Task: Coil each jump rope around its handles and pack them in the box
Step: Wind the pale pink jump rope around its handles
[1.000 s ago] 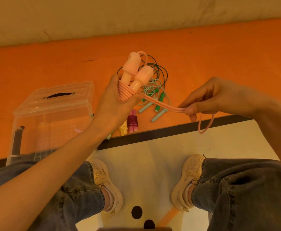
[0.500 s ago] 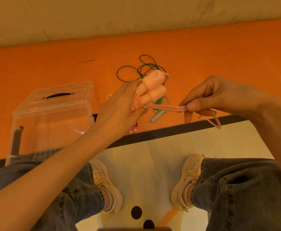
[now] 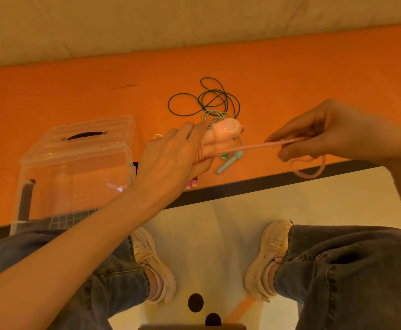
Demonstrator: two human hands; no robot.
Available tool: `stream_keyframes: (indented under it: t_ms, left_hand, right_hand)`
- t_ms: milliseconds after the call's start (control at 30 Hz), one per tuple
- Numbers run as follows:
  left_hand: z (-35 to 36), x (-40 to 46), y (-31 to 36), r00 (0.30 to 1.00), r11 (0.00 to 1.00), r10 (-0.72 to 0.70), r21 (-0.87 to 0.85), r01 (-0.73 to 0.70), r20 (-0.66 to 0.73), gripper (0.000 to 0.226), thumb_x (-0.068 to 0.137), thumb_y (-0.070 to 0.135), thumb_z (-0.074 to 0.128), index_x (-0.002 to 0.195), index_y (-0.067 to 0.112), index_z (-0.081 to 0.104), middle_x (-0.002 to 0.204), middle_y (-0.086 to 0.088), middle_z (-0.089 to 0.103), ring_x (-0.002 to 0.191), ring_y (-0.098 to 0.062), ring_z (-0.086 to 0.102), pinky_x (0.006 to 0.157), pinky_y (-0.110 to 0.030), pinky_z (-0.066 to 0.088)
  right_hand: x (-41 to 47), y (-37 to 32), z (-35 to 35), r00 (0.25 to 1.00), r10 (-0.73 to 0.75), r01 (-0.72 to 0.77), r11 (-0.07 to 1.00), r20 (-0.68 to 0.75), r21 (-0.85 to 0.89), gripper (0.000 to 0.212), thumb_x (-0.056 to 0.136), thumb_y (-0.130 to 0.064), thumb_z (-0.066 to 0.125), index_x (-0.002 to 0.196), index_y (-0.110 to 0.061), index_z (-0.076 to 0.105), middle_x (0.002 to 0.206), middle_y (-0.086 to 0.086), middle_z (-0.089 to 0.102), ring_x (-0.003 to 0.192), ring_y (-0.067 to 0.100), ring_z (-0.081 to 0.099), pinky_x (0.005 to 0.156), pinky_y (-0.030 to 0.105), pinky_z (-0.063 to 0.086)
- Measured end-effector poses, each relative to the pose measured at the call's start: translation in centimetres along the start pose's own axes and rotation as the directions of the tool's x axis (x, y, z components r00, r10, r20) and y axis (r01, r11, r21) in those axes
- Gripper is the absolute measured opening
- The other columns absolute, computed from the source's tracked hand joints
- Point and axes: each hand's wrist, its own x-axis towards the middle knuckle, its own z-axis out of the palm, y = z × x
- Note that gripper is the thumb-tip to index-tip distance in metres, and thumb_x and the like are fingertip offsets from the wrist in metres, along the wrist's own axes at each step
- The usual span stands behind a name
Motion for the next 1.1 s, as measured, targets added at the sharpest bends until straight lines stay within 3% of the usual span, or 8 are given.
stream_keyframes:
  t_ms: [133, 267, 433, 533, 633, 700, 867, 1100]
  left_hand:
    - [-0.1, 0.0, -0.5, 0.998, 1.0, -0.002, -0.001, 0.002, 0.067, 0.059, 0.084, 0.05, 0.051, 0.133, 0.016, 0.051, 0.099, -0.005, 0.062, 0.078, -0.027, 0.062, 0.053, -0.036, 0.045]
    - [0.1, -0.1, -0.2, 0.992, 0.998, 0.032, 0.047, -0.038, 0.12, 0.06, 0.076, 0.04, 0.072, 0.128, 0.015, 0.056, 0.096, -0.006, 0.065, 0.074, -0.028, 0.062, 0.06, -0.041, 0.051]
    - [-0.3, -0.1, 1.1, 0.97, 0.987, 0.142, 0.046, -0.154, 0.195, 0.066, 0.067, 0.048, 0.075, 0.127, 0.027, 0.058, 0.097, 0.0, 0.062, 0.073, -0.026, 0.064, 0.046, -0.021, 0.011]
    - [-0.3, -0.2, 1.7, 0.956, 0.976, 0.219, -0.03, -0.218, 0.196, 0.057, 0.07, 0.053, 0.067, 0.12, 0.026, 0.063, 0.089, 0.004, 0.062, 0.068, -0.023, 0.065, 0.045, -0.019, 0.016]
    - [0.0, -0.3, 2.1, 0.932, 0.942, 0.33, -0.118, -0.315, 0.148, 0.05, 0.082, 0.06, 0.043, 0.1, 0.02, 0.067, 0.08, 0.005, 0.062, 0.07, -0.02, 0.064, 0.043, -0.021, 0.022]
    - [0.2, -0.6, 2.5, 0.926, 0.926, 0.367, -0.124, -0.356, 0.09, 0.05, 0.083, 0.059, 0.046, 0.104, 0.017, 0.064, 0.082, 0.004, 0.064, 0.077, -0.019, 0.062, 0.045, -0.022, 0.025]
    - [-0.2, -0.8, 3.6, 0.958, 0.939, 0.288, -0.195, -0.283, 0.0, 0.062, 0.081, 0.066, 0.043, 0.122, 0.021, 0.039, 0.093, 0.006, 0.068, 0.074, -0.014, 0.066, 0.04, -0.025, 0.034]
    - [0.0, -1.0, 3.5, 0.915, 0.884, 0.392, -0.234, -0.404, -0.096, 0.067, 0.072, 0.04, 0.074, 0.128, 0.022, 0.042, 0.119, -0.003, 0.055, 0.086, -0.021, 0.065, 0.043, -0.031, 0.047]
  right_hand:
    - [-1.2, 1.1, -2.3, 0.989, 0.007, -0.016, 0.998, -0.147, -0.063, 0.026, 0.058, -0.041, 0.072, 0.082, -0.031, 0.076, 0.072, 0.0, 0.073, 0.053, 0.012, 0.054, 0.047, 0.018, 0.043]
    - [-1.9, 1.4, -2.9, 0.952, -0.094, 0.098, 0.995, -0.29, 0.0, 0.027, 0.066, -0.036, 0.073, 0.088, -0.022, 0.077, 0.079, 0.005, 0.074, 0.055, 0.02, 0.052, 0.048, 0.019, 0.043]
    - [-0.6, 0.3, -1.4, 0.893, -0.208, 0.21, 0.977, -0.398, -0.041, 0.025, 0.075, -0.03, 0.069, 0.096, -0.017, 0.071, 0.088, -0.007, 0.072, 0.08, 0.041, 0.061, 0.055, 0.032, 0.048]
    - [0.2, 0.1, -0.7, 0.878, -0.198, 0.207, 0.978, -0.435, -0.028, 0.021, 0.078, -0.026, 0.069, 0.097, -0.016, 0.071, 0.089, -0.011, 0.072, 0.083, 0.037, 0.065, 0.064, 0.047, 0.048]
    - [1.6, 0.5, 0.0, 0.873, -0.154, 0.195, 0.98, -0.462, 0.042, 0.015, 0.082, -0.017, 0.071, 0.095, -0.013, 0.072, 0.087, -0.009, 0.072, 0.065, 0.013, 0.065, 0.055, 0.036, 0.044]
    - [2.4, 1.0, 0.2, 0.871, -0.101, 0.168, 0.981, -0.481, 0.098, 0.012, 0.082, -0.014, 0.072, 0.093, -0.011, 0.072, 0.084, -0.005, 0.073, 0.055, 0.001, 0.055, 0.052, 0.026, 0.038]
    - [3.4, 2.3, -0.1, 0.855, 0.026, 0.074, 0.982, -0.518, 0.173, 0.008, 0.082, -0.012, 0.072, 0.09, -0.012, 0.073, 0.081, -0.002, 0.073, 0.055, 0.011, 0.043, 0.049, 0.02, 0.036]
    - [3.7, 2.8, 0.1, 0.859, 0.094, -0.01, 0.986, -0.502, 0.168, 0.013, 0.083, -0.013, 0.072, 0.094, -0.008, 0.074, 0.084, 0.01, 0.073, 0.059, 0.021, 0.039, 0.048, 0.02, 0.035]
